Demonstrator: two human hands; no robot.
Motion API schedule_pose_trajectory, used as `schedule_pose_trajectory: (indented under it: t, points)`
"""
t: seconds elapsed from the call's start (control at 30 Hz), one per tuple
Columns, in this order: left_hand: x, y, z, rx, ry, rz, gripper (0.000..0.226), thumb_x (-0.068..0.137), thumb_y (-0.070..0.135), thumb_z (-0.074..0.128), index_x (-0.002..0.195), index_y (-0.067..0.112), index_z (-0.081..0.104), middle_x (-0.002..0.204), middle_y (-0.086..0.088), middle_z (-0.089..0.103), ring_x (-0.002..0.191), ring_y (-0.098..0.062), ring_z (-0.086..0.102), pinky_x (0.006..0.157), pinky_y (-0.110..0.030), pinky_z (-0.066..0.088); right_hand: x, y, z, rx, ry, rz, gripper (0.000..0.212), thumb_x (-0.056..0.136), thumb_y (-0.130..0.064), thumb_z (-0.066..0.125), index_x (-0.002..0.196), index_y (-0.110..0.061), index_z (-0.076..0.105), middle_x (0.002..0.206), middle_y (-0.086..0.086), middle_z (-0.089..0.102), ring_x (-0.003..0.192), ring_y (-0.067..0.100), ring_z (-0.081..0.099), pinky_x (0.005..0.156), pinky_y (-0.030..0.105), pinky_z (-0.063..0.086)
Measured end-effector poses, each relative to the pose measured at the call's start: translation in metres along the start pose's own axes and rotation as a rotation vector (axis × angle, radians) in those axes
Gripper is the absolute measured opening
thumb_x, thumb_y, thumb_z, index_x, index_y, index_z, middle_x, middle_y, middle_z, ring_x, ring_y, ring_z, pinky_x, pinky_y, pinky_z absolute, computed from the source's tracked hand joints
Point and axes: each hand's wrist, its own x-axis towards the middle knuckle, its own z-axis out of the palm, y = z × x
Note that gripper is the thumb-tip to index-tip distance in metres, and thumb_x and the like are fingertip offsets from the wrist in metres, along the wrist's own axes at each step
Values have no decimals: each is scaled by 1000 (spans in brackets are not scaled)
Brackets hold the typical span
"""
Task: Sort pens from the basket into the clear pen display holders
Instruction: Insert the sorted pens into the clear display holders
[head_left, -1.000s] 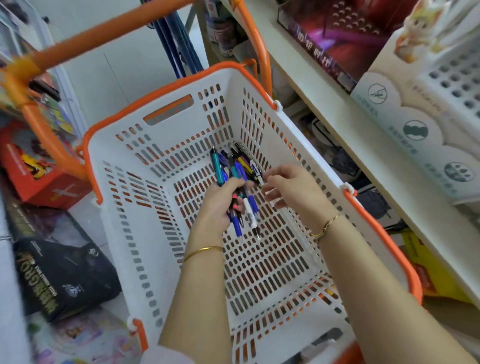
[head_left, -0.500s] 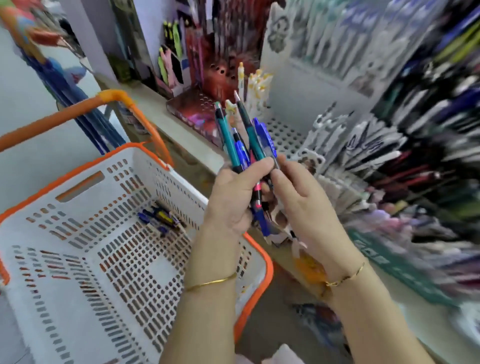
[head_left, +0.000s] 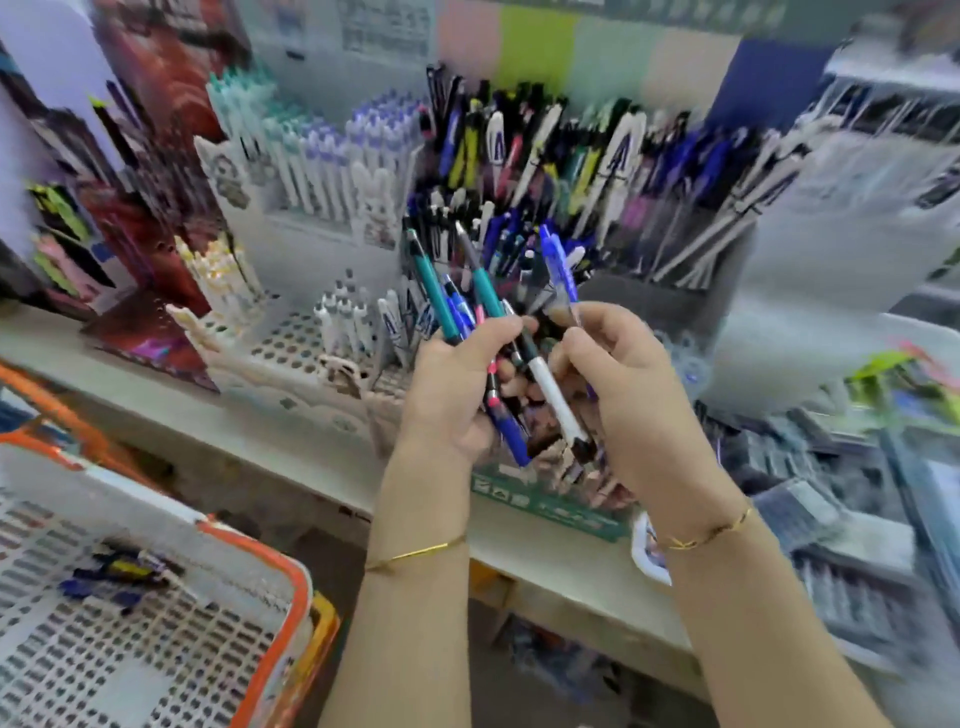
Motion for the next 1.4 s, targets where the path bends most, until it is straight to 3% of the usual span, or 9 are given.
schedule_pose_trajectory:
  t: [0.17,0.27,0.37,0.57,0.73,0.83,1.0,1.23,1.4]
  points:
    - [6,12,11,-52,-44,-39,12,92,1,54,83,-5,59,55,0,57,37,-1,36,34,-11,27,14,0,-19,-156,-42,-91,30,83,16,39,83,-13,47,79,2,54,59,9,53,59,22,43]
    - [14,17,10,-52,-58,-98,12,92,4,55,97,-7,58,55,1,54,36,-1,38,33,-12,30,16,3,-21,-251,-141,-272,40,77,20,39,100,-8,57,88,-6,51,75,2,55,72,20,45]
    - [19,20,7,-60,-85,-143,12,92,8,57,83,0,60,62,-1,54,37,-2,38,36,-12,33,20,4,-20,-359,-251,-383,59,72,23,46,107,-20,67,103,-15,53,95,-5,53,88,18,41]
    - [23,30,1,-121,-98,-190,15,93,9,55,83,1,62,64,-2,56,36,-1,42,38,-14,41,27,9,-13,-396,-295,-508,38,75,7,62,98,-21,72,116,7,53,119,4,52,100,24,45]
    - [24,27,-5,-134,-67,-227,5,91,3,57,90,3,52,72,-5,52,38,-2,43,33,-13,35,36,8,-4,-319,50,-526,9,86,-8,68,94,-13,70,100,4,65,99,9,60,91,26,48]
    - [21,25,-7,6,-118,-251,16,90,4,59,104,3,51,73,-5,52,38,-2,43,33,-14,34,39,0,9,-368,41,-481,9,91,-8,61,89,1,61,87,13,62,81,16,58,73,21,47]
    - [16,33,-19,171,-162,-225,15,87,0,62,93,6,49,69,-4,44,37,-3,41,32,-15,33,44,-9,7,-519,44,-441,16,99,-13,44,84,-7,43,71,12,45,62,22,43,65,44,41]
    - [5,41,-21,233,-328,-291,10,84,-2,59,84,6,52,64,-2,44,35,-2,38,32,-13,30,48,-8,2,-780,-243,-508,37,79,10,57,88,-26,59,112,-4,51,106,13,51,88,25,44]
    - [-1,47,-25,164,-396,-302,20,75,9,62,93,6,54,68,-2,46,38,-1,39,34,-12,32,54,8,1,-786,-121,-769,28,75,7,71,99,-6,71,104,-3,58,99,10,58,88,21,50]
